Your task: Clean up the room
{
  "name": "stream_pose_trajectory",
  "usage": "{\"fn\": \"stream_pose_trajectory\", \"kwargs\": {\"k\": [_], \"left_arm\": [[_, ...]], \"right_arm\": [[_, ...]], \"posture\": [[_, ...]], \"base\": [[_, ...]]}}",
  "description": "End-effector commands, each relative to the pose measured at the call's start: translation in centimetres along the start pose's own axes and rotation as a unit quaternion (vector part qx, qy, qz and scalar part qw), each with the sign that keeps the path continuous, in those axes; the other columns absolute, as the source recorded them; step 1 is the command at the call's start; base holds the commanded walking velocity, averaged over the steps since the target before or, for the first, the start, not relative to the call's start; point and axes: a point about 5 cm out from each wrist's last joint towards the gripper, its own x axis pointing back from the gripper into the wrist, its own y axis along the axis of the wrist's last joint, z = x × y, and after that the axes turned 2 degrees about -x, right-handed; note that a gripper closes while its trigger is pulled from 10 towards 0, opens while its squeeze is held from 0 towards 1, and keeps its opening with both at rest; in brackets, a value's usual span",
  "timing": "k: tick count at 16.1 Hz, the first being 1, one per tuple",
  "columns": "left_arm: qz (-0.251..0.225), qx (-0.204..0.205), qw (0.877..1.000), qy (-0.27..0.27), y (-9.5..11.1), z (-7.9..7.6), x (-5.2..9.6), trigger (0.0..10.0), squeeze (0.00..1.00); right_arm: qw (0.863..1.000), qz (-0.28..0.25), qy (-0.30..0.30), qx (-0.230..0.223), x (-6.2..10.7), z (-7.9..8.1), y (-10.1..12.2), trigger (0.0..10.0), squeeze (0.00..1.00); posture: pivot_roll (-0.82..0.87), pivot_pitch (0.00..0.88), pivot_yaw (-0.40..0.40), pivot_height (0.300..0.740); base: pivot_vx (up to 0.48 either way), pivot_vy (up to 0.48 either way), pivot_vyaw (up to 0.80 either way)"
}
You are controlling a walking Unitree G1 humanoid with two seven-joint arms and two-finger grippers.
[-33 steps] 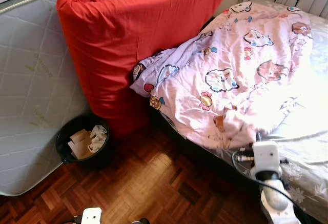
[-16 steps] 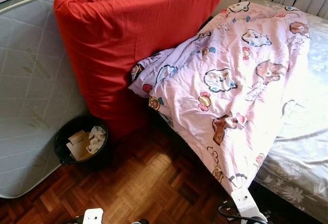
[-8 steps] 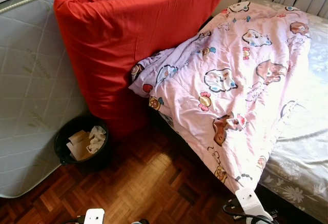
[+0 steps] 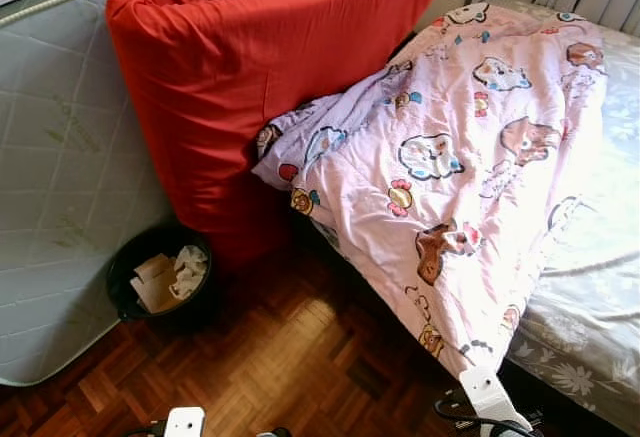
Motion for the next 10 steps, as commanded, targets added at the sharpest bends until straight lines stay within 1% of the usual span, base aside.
{"fn": "stream_pose_trajectory", "kwargs": {"k": [1, 9, 10], "left_arm": [[0.023, -0.001, 1.0, -0.001, -1.2, 0.25, 0.33, 10.0, 0.0], [0.023, -0.001, 1.0, -0.001, -1.2, 0.25, 0.33, 10.0, 0.0], [0.017, -0.005, 1.0, -0.004, -1.12, 0.06, 0.32, 10.0, 0.0]], "right_arm": [[1.0, 0.014, 0.004, 0.001, 0.19, 0.29, -0.76, 10.0, 0.0], [1.0, 0.014, 0.004, 0.001, 0.19, 0.29, -0.76, 10.0, 0.0], [1.0, 0.018, 0.009, -0.001, 0.14, 0.55, -0.74, 10.0, 1.0]], "posture": [[0.06, 0.155, 0.022, 0.74], [0.06, 0.155, 0.022, 0.74], [0.06, 0.158, 0.021, 0.74]], "base": [[0.0, 0.0, 0.0], [0.0, 0.0, 0.0], [0.0, 0.0, 0.0]]}}
